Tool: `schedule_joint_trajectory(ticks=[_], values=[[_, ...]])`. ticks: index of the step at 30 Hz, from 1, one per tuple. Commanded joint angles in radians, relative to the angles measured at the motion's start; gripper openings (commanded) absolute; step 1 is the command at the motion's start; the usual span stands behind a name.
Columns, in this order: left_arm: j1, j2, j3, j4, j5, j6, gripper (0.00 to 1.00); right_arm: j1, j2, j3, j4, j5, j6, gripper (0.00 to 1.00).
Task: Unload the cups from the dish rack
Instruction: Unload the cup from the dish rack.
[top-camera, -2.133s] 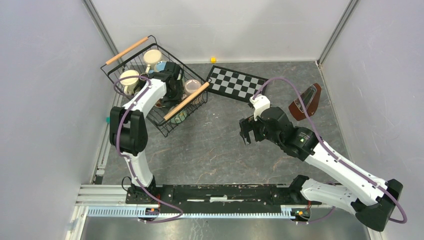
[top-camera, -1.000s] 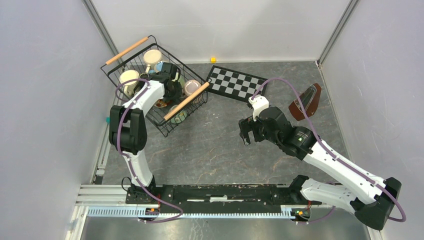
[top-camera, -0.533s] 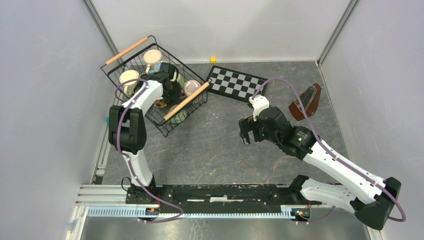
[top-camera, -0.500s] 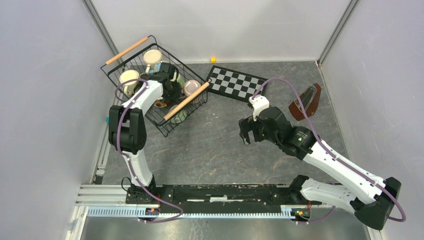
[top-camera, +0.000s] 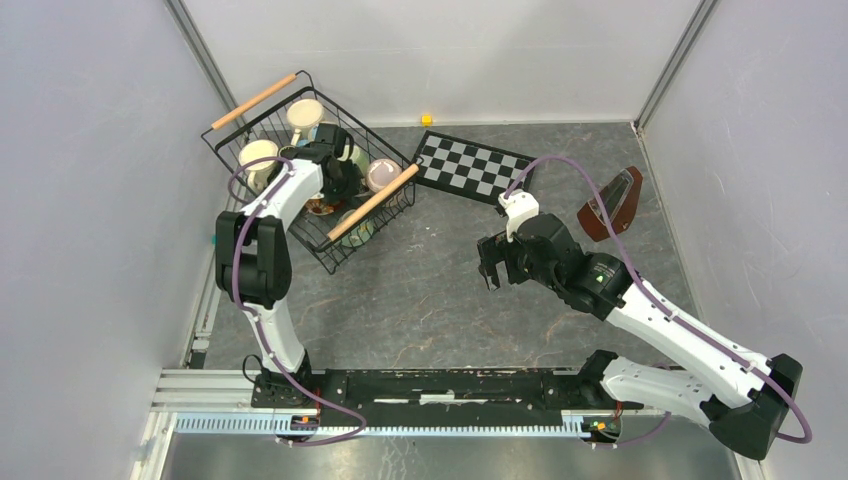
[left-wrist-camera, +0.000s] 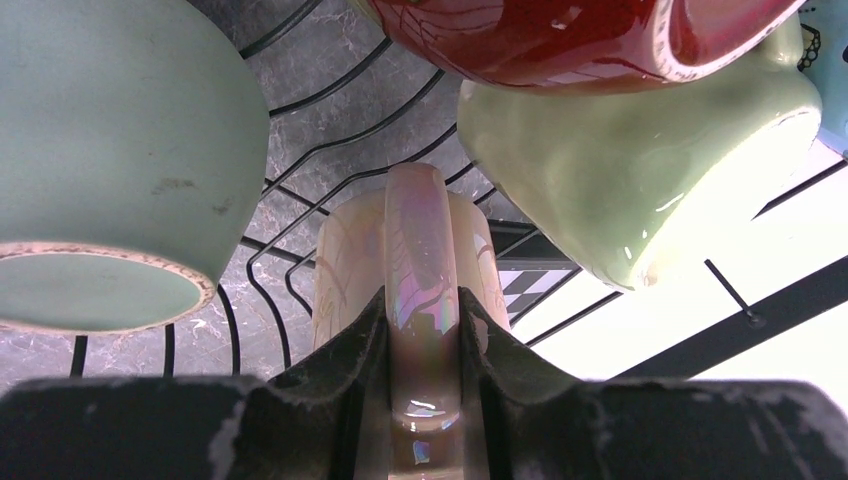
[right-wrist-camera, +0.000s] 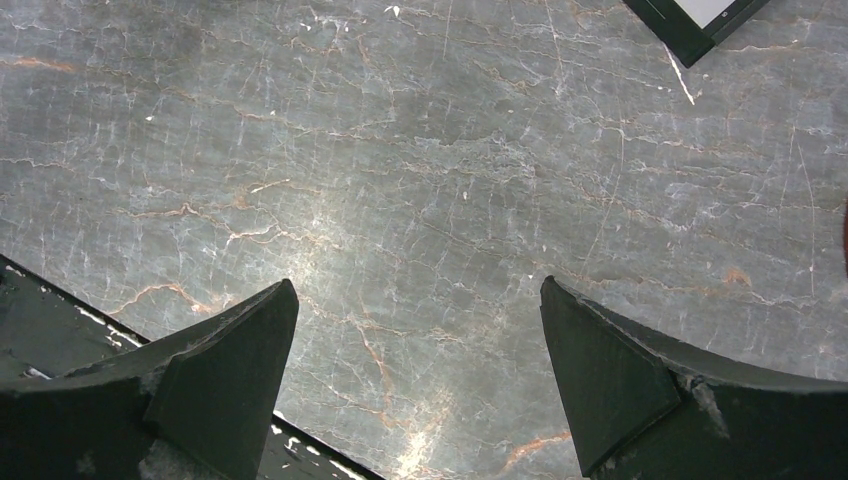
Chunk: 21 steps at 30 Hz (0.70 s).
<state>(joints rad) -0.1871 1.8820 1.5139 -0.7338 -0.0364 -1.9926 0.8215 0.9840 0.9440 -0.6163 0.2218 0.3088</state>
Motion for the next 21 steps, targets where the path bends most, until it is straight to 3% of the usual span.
schedule_joint_trajectory(ticks=[1, 21], values=[[0.002, -0.101, 0.081, 0.051, 0.088, -0.070, 0.02, 0.005, -0.002, 0.036, 0.001, 0.021, 0.014, 0.98], [0.011, -0.112, 0.220, -0.015, 0.097, -0.068, 0.02, 0.013, 0.008, 0.033, 0.008, 0.032, 0.019, 0.98]])
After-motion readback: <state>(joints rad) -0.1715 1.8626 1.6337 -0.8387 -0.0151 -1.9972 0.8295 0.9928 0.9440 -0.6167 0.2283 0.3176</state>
